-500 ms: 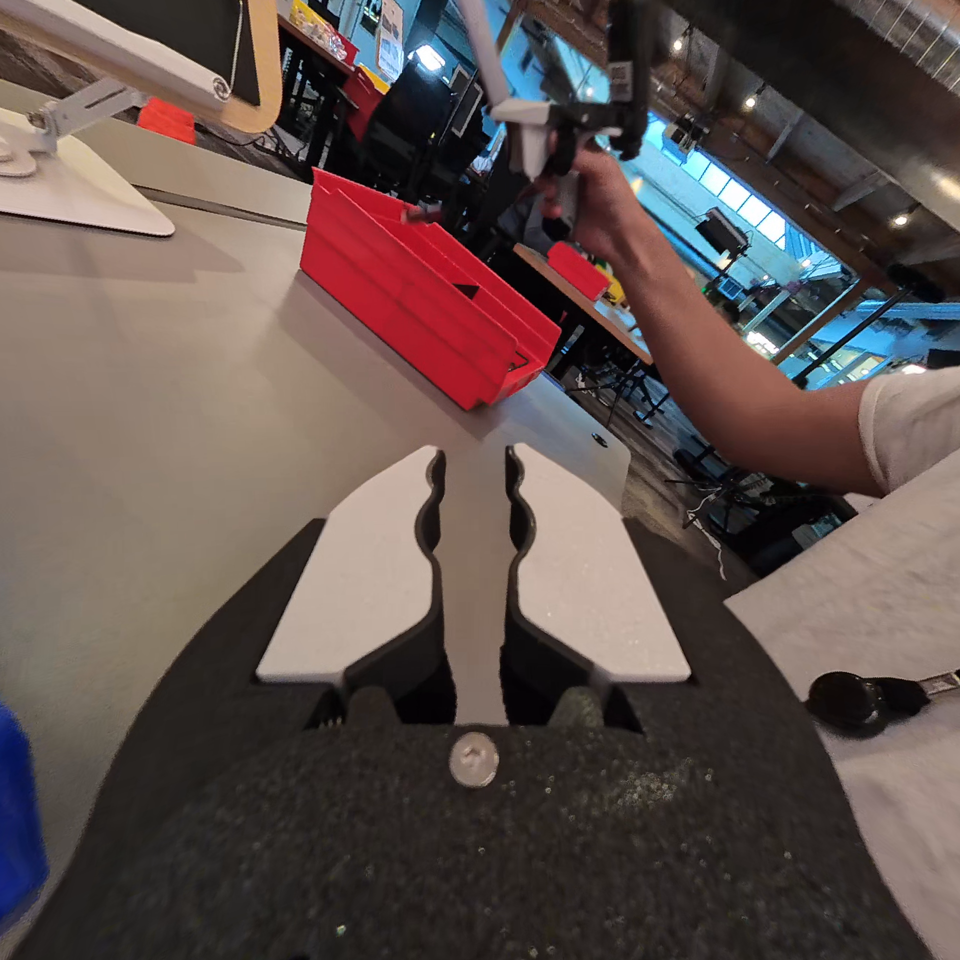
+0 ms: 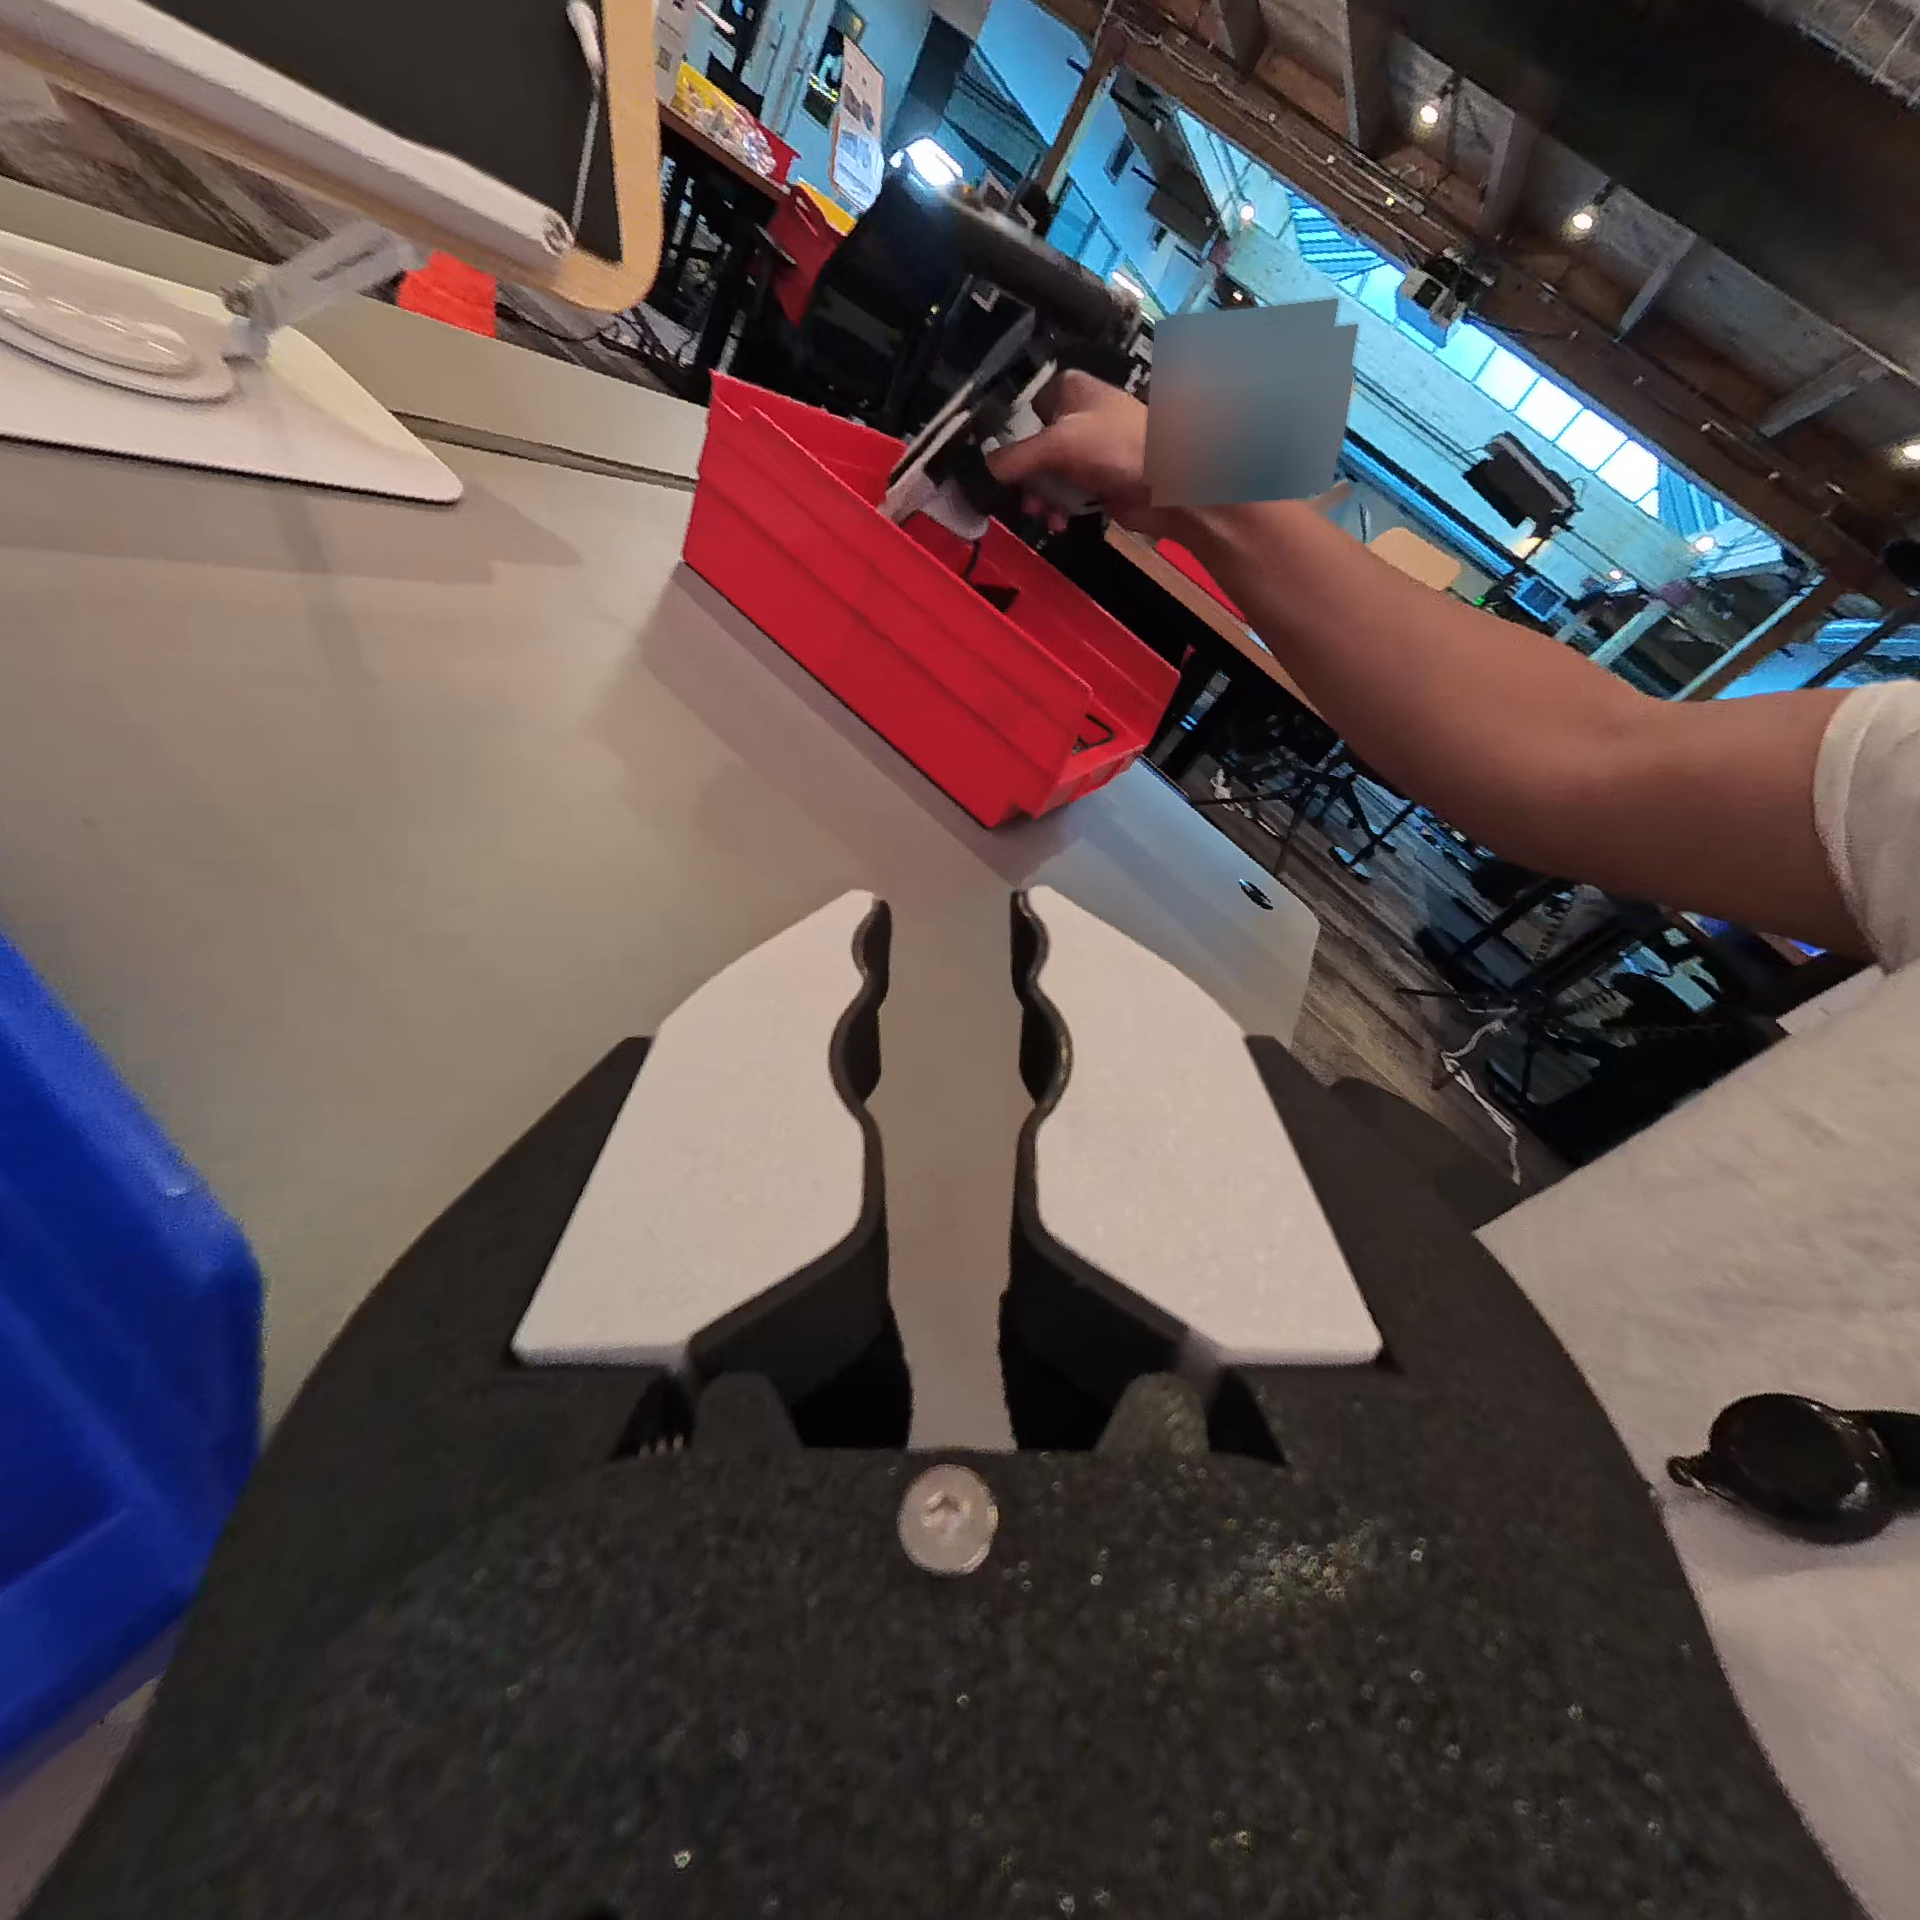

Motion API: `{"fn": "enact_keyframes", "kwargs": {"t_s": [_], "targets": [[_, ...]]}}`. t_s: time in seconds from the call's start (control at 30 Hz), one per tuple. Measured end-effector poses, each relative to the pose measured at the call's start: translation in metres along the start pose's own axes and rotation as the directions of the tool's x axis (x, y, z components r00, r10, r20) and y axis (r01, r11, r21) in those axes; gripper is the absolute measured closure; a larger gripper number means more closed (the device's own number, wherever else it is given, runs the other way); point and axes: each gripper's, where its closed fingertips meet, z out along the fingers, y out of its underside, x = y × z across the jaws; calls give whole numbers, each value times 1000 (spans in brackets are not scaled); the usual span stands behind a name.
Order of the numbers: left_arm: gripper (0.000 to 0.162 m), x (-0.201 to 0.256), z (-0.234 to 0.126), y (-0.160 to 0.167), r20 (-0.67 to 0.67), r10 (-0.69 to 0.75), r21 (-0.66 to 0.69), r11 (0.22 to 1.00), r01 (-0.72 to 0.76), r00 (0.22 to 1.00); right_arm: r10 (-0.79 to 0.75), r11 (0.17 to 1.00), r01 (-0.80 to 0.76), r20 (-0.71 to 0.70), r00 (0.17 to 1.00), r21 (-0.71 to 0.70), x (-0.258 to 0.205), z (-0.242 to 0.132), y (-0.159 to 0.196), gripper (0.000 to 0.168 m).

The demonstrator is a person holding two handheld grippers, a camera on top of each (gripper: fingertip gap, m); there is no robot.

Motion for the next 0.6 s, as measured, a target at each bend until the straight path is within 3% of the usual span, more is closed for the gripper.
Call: {"fn": "enact_keyframes", "kwargs": {"t_s": [0.03, 0.2, 0.33, 0.47, 0.6], "targets": [[140, 0, -4, -2, 17, 16, 6, 1000, -16, 1000, -2, 1000, 2, -40, 999, 4, 4, -6, -1, 123], [137, -9, -38, -14, 235, 169, -26, 986, -167, 957, 133, 966, -68, -258, 957, 248, 2, -90, 0, 127], [125, -32, -87, -28, 481, 231, -18, 967, -254, 846, 228, 828, -127, -121, 966, 546, -75, -134, 29, 122], [123, -75, -143, -28, 705, 202, -38, 968, -248, 680, 330, 643, -238, 18, 944, 728, -153, -133, 81, 125], [123, -106, -171, -11, 772, 182, -80, 978, -191, 609, 502, 521, -462, 180, 846, 718, -207, -91, 139, 124]]}}
